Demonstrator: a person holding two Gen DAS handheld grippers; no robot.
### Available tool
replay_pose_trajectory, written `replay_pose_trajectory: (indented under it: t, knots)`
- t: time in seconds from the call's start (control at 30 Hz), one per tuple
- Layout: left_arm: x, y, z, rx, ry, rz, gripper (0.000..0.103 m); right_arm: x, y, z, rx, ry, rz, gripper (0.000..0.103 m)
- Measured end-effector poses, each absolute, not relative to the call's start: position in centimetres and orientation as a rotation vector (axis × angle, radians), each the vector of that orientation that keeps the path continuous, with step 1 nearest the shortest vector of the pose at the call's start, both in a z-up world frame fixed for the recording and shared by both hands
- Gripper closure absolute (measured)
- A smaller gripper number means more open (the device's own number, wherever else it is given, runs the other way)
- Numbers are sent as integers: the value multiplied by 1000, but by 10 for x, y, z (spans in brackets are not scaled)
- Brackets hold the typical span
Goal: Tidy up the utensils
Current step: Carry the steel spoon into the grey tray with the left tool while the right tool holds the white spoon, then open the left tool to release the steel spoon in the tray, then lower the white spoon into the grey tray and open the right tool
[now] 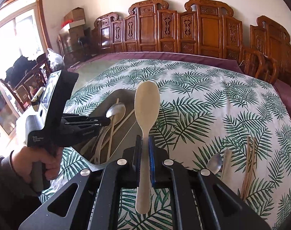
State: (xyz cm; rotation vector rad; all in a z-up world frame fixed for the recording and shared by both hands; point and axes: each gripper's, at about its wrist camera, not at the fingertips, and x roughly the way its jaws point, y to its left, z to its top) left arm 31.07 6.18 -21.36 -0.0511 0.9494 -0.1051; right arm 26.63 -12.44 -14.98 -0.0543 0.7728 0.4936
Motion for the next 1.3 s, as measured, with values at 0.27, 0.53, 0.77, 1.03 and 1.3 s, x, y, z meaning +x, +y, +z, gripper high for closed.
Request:
replay_pose_trajectory:
  t: [0.27,0.53,0.77,1.03,1.3]
  knots:
    - [301,69,-193,-52,888,-121,96,266,-106,-148,-88,787,482,94]
    - [292,87,-173,-49,820,-106,59,269,-83,-142,-90,788,497,94]
    - [289,113,-165,-34,766,-44,22,278,-51,-140,-100,788,517,94]
    - [293,141,-162,-76,751,2,11,297,-28,-155,-102,815,513,94]
    - [294,155,-161,-98,749,17,11,325,-12,-178,-74,874,489,94]
